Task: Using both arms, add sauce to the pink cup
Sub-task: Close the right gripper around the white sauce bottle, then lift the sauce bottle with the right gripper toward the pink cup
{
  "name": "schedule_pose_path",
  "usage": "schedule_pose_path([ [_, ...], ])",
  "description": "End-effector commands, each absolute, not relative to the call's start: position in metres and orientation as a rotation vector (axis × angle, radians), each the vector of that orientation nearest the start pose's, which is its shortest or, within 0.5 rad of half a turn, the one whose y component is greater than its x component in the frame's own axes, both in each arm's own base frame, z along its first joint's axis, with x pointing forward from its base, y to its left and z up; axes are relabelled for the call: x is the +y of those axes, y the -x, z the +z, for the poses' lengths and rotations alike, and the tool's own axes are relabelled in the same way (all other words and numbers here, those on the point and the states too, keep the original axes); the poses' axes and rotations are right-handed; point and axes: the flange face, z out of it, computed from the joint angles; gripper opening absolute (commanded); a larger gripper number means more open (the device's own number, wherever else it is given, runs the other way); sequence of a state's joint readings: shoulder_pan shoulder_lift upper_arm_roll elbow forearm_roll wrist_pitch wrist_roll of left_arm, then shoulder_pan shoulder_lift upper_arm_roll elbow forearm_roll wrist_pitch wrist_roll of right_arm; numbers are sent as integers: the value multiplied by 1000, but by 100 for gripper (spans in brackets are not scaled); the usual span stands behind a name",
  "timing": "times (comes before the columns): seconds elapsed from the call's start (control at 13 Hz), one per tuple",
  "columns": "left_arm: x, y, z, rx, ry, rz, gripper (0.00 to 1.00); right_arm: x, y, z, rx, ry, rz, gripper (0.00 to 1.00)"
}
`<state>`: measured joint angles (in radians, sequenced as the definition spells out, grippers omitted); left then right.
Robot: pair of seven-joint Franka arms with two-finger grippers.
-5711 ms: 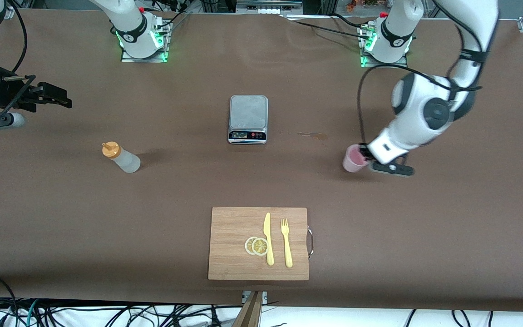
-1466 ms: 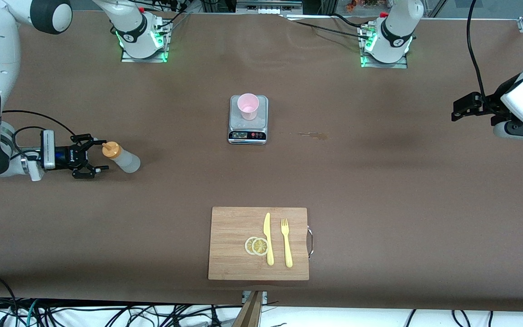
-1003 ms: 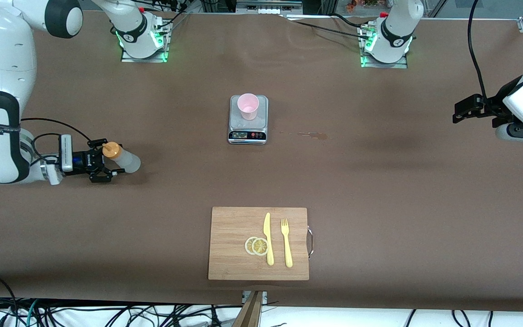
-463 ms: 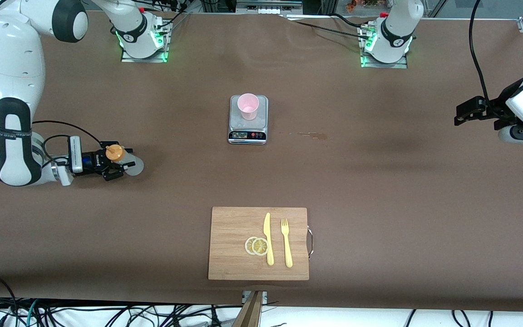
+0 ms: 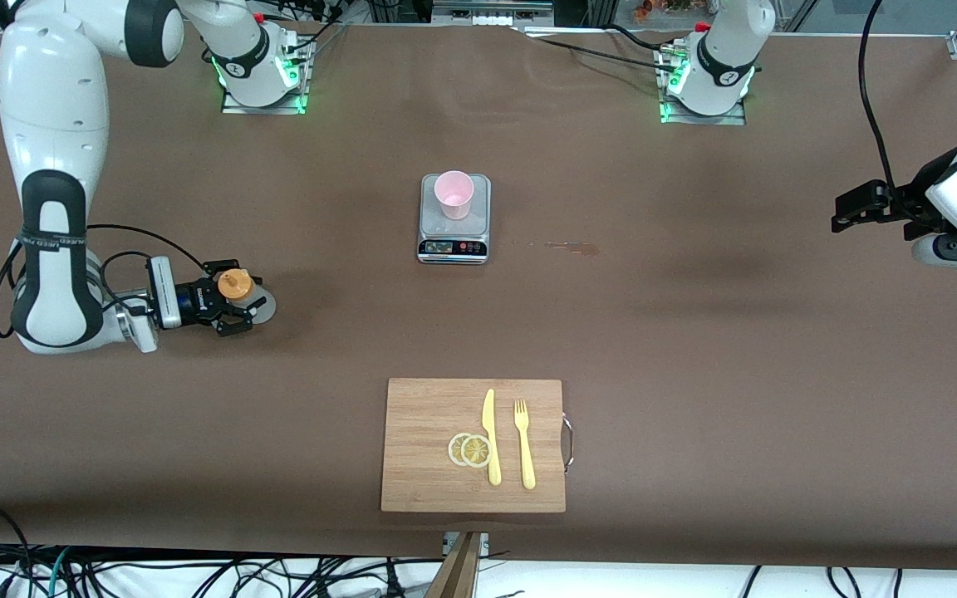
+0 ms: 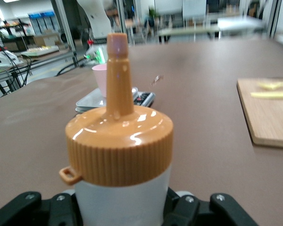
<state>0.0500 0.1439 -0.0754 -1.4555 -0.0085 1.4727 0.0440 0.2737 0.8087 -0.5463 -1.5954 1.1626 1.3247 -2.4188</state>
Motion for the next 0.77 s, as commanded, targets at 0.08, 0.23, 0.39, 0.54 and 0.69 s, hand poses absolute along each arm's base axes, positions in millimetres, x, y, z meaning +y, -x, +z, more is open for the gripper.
schedule_pose_path([
  [0.08, -10, -591, 594, 135, 3147, 195, 100, 49, -627, 293, -1732, 1579, -318, 0],
  [0.23, -7, -591, 594, 128, 3149, 195, 100, 93, -620, 329, -1780, 1718, -137, 0],
  [0.39, -12, -592, 598, 135, 3150, 180, 100, 140, -607, 351, -1794, 1821, 12, 0],
  [0.54, -15, -592, 599, 142, 3149, 178, 100, 185, -591, 360, -1834, 1860, 113, 0],
  [0.69, -17, -593, 598, 150, 3151, 180, 100, 216, -570, 364, -1853, 1918, 216, 0],
])
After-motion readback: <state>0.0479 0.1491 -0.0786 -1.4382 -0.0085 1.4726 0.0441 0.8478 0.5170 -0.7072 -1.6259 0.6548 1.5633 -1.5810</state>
